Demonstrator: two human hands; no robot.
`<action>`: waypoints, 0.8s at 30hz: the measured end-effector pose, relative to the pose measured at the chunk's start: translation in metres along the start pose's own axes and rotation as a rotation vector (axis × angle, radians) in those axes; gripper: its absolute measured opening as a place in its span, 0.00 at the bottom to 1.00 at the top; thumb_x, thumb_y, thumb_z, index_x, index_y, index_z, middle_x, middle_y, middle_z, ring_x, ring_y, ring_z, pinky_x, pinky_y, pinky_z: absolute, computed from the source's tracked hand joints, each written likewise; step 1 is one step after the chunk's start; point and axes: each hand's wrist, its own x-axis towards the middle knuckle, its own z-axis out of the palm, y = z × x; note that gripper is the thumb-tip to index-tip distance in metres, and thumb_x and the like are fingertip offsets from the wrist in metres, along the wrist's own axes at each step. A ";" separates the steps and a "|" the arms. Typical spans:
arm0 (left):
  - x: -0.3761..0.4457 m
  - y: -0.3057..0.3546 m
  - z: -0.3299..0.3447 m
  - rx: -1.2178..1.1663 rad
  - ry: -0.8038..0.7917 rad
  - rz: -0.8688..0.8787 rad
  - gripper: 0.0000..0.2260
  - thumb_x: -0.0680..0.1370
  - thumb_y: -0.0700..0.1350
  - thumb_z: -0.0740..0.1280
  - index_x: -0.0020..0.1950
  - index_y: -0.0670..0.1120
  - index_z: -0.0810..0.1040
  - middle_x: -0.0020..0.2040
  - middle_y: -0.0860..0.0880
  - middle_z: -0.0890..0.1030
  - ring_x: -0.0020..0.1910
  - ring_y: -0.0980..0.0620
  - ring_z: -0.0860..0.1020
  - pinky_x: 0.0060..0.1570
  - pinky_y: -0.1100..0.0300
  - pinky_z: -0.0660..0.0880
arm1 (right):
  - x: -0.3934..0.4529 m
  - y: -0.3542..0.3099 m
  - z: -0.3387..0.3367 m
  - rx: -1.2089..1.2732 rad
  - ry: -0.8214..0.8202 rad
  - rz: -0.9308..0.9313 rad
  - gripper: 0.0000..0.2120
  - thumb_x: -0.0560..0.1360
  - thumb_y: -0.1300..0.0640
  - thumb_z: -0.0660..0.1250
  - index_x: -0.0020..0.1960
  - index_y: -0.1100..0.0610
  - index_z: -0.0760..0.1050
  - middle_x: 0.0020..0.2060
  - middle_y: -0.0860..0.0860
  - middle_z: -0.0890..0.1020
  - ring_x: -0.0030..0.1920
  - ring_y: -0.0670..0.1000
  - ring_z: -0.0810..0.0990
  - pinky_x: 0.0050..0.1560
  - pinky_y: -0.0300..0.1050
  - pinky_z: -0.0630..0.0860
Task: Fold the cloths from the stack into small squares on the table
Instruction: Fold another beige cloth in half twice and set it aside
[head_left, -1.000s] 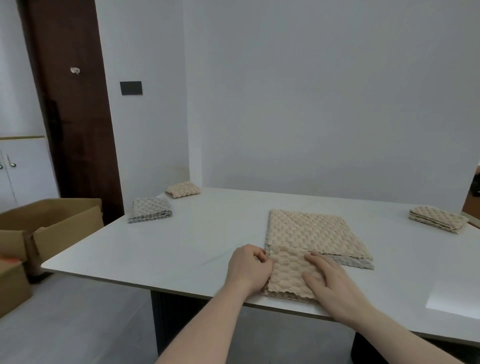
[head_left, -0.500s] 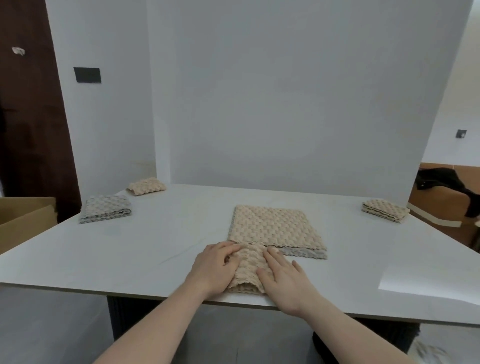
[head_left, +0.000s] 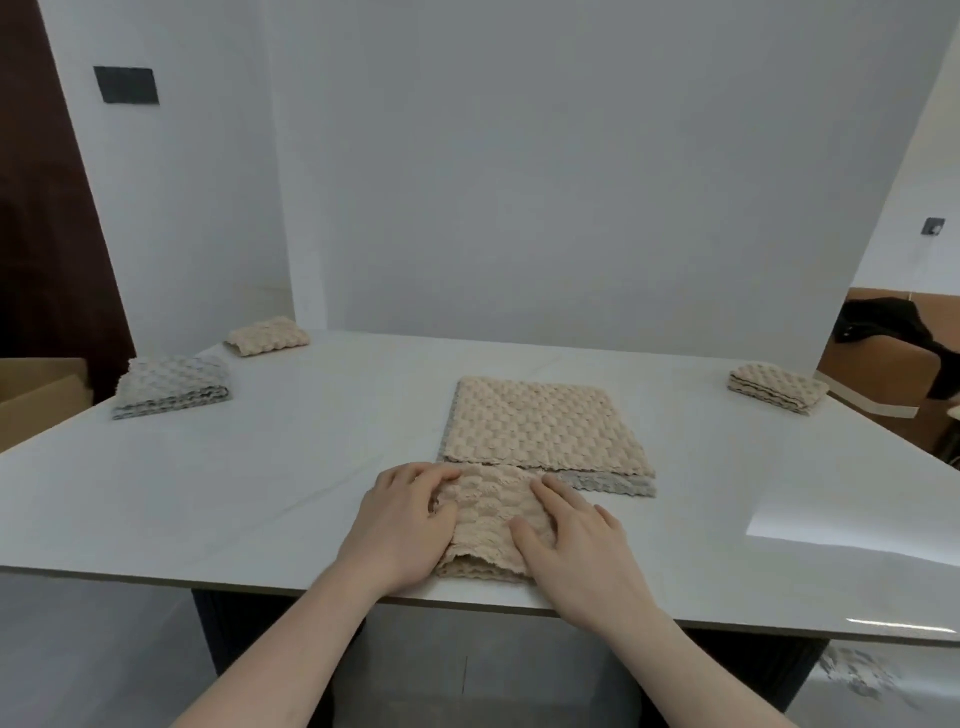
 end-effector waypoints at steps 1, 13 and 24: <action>0.000 0.000 0.001 0.031 0.000 0.001 0.19 0.82 0.52 0.55 0.73 0.63 0.68 0.73 0.60 0.70 0.73 0.55 0.61 0.73 0.54 0.61 | 0.000 -0.001 0.000 -0.023 -0.016 -0.004 0.31 0.81 0.37 0.52 0.82 0.46 0.57 0.81 0.40 0.57 0.80 0.41 0.54 0.81 0.49 0.49; -0.001 0.003 0.002 0.140 0.070 -0.150 0.24 0.77 0.58 0.54 0.70 0.50 0.69 0.68 0.52 0.69 0.69 0.52 0.65 0.71 0.55 0.61 | 0.005 0.002 0.002 -0.076 -0.007 0.075 0.34 0.76 0.32 0.53 0.80 0.40 0.54 0.56 0.41 0.68 0.65 0.46 0.65 0.72 0.47 0.63; 0.006 0.062 -0.073 -0.047 -0.372 -0.516 0.09 0.80 0.52 0.63 0.52 0.48 0.77 0.61 0.50 0.75 0.60 0.49 0.73 0.62 0.56 0.69 | 0.029 -0.037 -0.095 0.595 -0.378 0.632 0.31 0.69 0.53 0.77 0.69 0.49 0.69 0.48 0.47 0.79 0.49 0.46 0.80 0.55 0.54 0.81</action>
